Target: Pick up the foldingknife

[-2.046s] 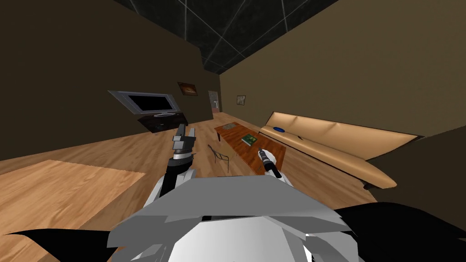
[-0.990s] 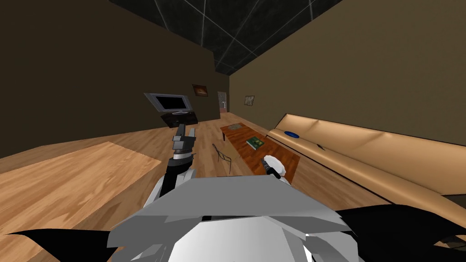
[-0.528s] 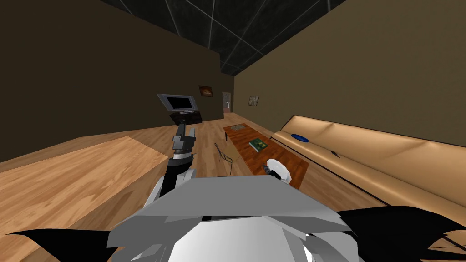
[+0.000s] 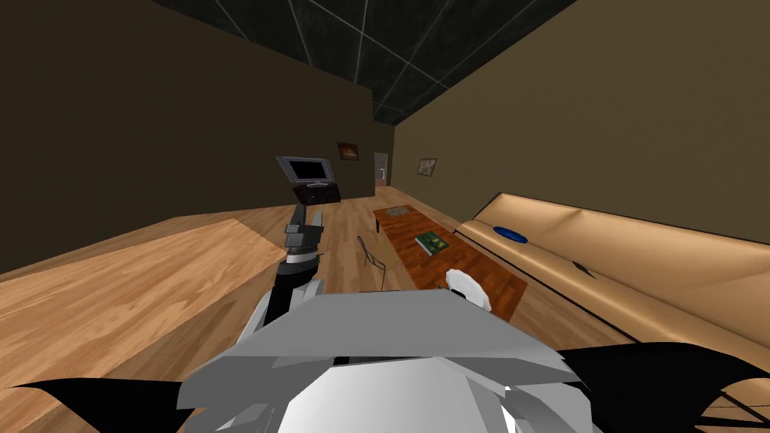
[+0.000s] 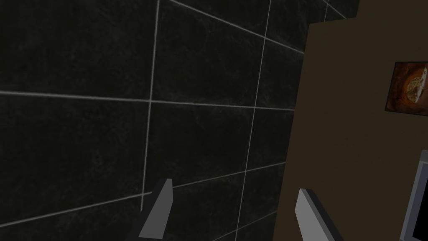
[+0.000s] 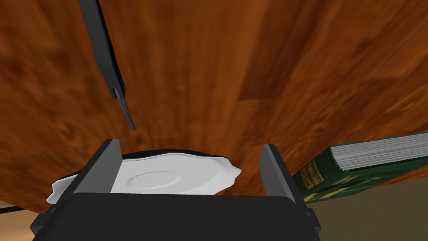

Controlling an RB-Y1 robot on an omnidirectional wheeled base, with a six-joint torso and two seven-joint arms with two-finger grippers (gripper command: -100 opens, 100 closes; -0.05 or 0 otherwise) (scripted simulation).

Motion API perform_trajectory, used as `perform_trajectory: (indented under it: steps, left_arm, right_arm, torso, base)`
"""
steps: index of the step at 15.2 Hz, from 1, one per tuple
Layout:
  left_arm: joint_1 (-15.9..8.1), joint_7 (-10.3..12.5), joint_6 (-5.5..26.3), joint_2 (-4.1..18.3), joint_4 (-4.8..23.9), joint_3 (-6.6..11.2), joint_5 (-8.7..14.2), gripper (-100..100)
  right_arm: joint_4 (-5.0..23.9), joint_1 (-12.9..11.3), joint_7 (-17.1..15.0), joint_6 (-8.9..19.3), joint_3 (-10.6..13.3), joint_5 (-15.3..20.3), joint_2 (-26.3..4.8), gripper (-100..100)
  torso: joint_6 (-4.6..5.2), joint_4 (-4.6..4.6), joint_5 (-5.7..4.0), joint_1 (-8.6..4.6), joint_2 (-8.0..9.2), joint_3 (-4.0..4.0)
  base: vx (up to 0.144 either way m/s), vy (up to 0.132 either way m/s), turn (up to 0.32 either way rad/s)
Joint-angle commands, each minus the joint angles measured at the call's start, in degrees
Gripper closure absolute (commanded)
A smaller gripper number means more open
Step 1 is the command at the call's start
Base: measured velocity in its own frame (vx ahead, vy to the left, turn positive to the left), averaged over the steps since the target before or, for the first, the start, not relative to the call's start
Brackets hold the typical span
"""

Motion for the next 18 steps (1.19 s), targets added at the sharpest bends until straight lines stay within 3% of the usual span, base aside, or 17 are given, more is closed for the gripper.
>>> perform_trajectory:
  steps: [1, 14, 15, 18]
  left_arm:
    - [0.0, 0.0, 0.0, 0.0, 0.0, 0.0, 0.0, 0]
    - [0.0, 0.0, 0.0, 0.0, 0.0, 0.0, 0.0, 0]
    - [0.0, 0.0, 0.0, 0.0, 0.0, 0.0, 0.0, 0]
    - [0.0, 0.0, 0.0, 0.0, 0.0, 0.0, 0.0, 0]
  right_arm:
    - [2.33, -0.49, 1.05, 2.65, -0.3, -0.4, -0.23, -100]
    - [12.29, -2.63, 4.69, 9.18, -1.1, -1.94, -0.86, -100]
    - [11.97, -2.74, 4.34, 8.18, -1.01, -1.77, -0.8, -100]
    - [15.78, -3.65, 2.01, 5.41, -0.1, -0.1, 0.06, -100]
  torso:
    - [0.0, 0.0, 0.0, 0.0, 0.0, 0.0]
    - [0.0, 0.01, 0.01, 0.04, 0.02, 0.01]
    - [0.0, 0.01, 0.01, 0.04, 0.02, 0.01]
    - [0.01, 0.01, 0.0, -0.02, 0.02, 0.01]
  base:
    - [0.02, -0.022, 0.12]
    - [0.014, -0.018, 0.093]
    - [0.009, -0.013, 0.036]
    - [0.013, -0.041, 0.034]
